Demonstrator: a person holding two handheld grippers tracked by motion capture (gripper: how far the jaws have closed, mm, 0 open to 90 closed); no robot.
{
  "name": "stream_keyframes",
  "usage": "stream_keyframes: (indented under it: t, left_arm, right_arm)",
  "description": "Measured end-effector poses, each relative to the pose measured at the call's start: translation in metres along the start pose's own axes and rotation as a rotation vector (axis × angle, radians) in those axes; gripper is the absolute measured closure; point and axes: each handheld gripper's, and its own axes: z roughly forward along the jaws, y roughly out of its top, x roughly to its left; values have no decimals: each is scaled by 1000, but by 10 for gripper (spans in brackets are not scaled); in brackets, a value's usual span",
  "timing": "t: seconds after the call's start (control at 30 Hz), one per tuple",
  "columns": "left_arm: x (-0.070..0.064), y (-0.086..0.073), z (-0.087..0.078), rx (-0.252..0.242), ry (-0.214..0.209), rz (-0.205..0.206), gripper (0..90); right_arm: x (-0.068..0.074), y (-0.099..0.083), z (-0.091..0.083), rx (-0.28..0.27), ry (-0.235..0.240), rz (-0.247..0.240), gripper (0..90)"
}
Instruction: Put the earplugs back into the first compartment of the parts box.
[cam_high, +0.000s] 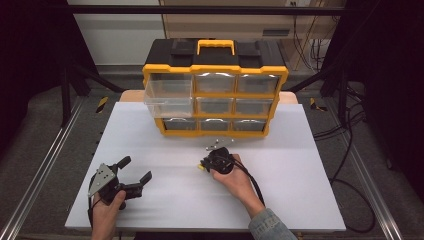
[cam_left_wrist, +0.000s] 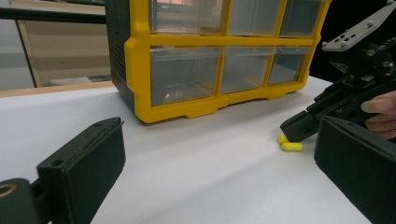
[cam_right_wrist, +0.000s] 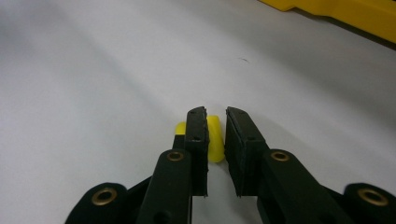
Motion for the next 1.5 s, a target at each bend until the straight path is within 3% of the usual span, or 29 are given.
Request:
stream_keyframes:
  t: [0.3, 0.6, 0.73, 1.0, 1.17, 1.5]
  left_arm:
    - [0, 1, -2, -7, 3, 1, 17]
    - [1, 0, -3, -6, 10, -2, 17]
    - [1, 0, -4, -9, 16, -3, 17]
    - [2, 0, -5, -15, 29, 1, 17]
    - [1, 0, -6, -18, 30, 9, 17]
    - [1, 0, -6, -22, 31, 7, 17]
  right_arm:
    - [-2, 0, -5, -18, 16, 11, 847]
    - [-2, 13, -40, -152, -10, -1, 847]
    - [-1, 25, -67, -229, -35, 4, 849]
    - [4, 53, -112, -345, -76, -36, 851]
    - [8, 72, -133, -401, -105, -68, 851]
    - [13, 113, -166, -522, -143, -84, 850]
